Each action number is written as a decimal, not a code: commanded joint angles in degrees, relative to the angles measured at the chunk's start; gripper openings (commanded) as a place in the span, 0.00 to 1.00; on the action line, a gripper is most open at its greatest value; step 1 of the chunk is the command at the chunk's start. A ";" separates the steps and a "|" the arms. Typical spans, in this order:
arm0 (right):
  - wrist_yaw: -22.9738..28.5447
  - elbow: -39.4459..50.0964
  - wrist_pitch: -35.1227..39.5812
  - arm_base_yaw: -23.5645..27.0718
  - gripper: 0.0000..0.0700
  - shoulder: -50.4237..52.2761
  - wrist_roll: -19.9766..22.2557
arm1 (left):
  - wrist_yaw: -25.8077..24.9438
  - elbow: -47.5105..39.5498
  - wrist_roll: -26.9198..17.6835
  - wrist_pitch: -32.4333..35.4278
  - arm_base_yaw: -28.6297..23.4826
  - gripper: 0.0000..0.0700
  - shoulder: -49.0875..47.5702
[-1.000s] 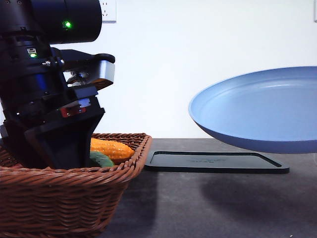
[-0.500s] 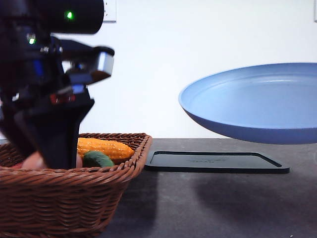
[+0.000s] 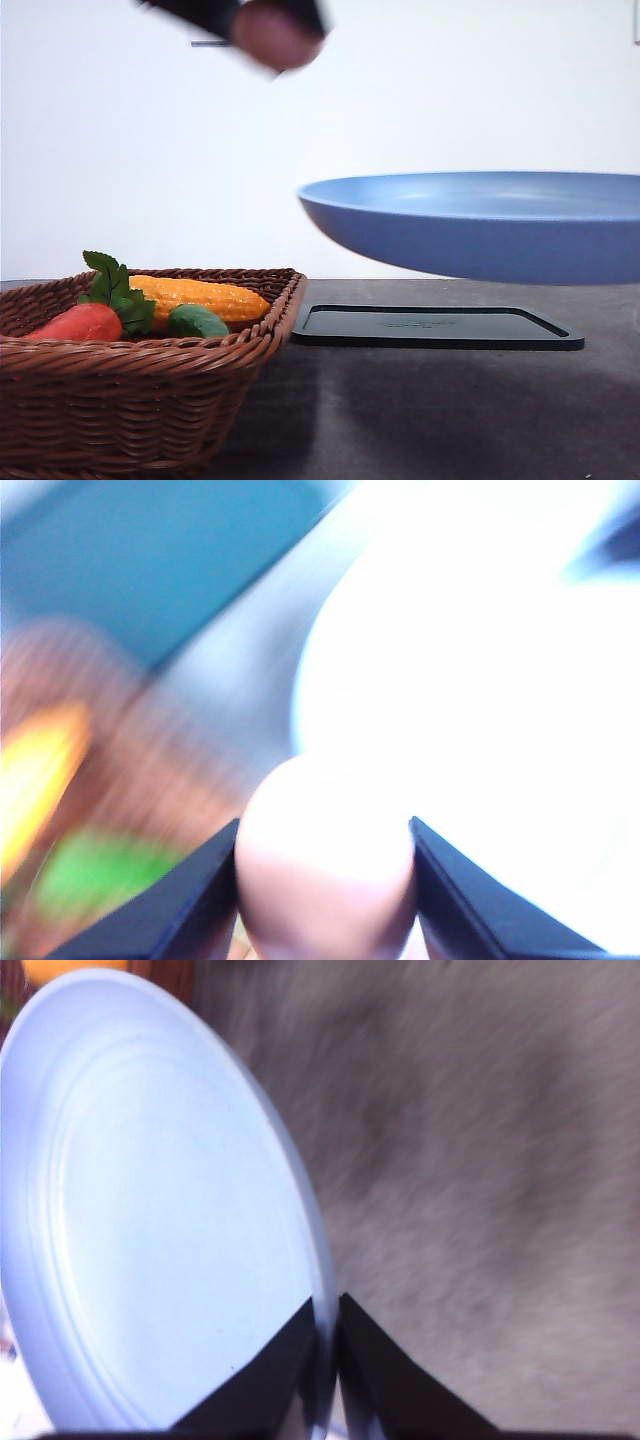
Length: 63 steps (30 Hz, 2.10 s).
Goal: Transfer egg from basket to plate and serve
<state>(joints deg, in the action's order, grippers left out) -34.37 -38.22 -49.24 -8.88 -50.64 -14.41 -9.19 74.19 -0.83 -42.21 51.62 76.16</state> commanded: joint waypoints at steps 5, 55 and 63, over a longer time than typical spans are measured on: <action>-0.63 -1.14 1.77 -3.49 0.00 -1.65 -0.52 | -0.19 0.75 -2.59 1.96 6.18 0.22 3.57; -4.90 -1.57 9.50 -2.28 0.00 -12.28 -1.21 | 0.80 1.52 2.40 -6.59 5.73 0.66 -2.37; -7.60 -8.88 13.12 4.08 0.00 -24.07 1.09 | 8.32 1.52 2.99 -9.89 4.57 0.66 -15.44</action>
<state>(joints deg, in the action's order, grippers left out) -40.97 -45.27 -36.98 -5.10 -73.21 -14.45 -1.72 74.47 1.59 -52.14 55.72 60.73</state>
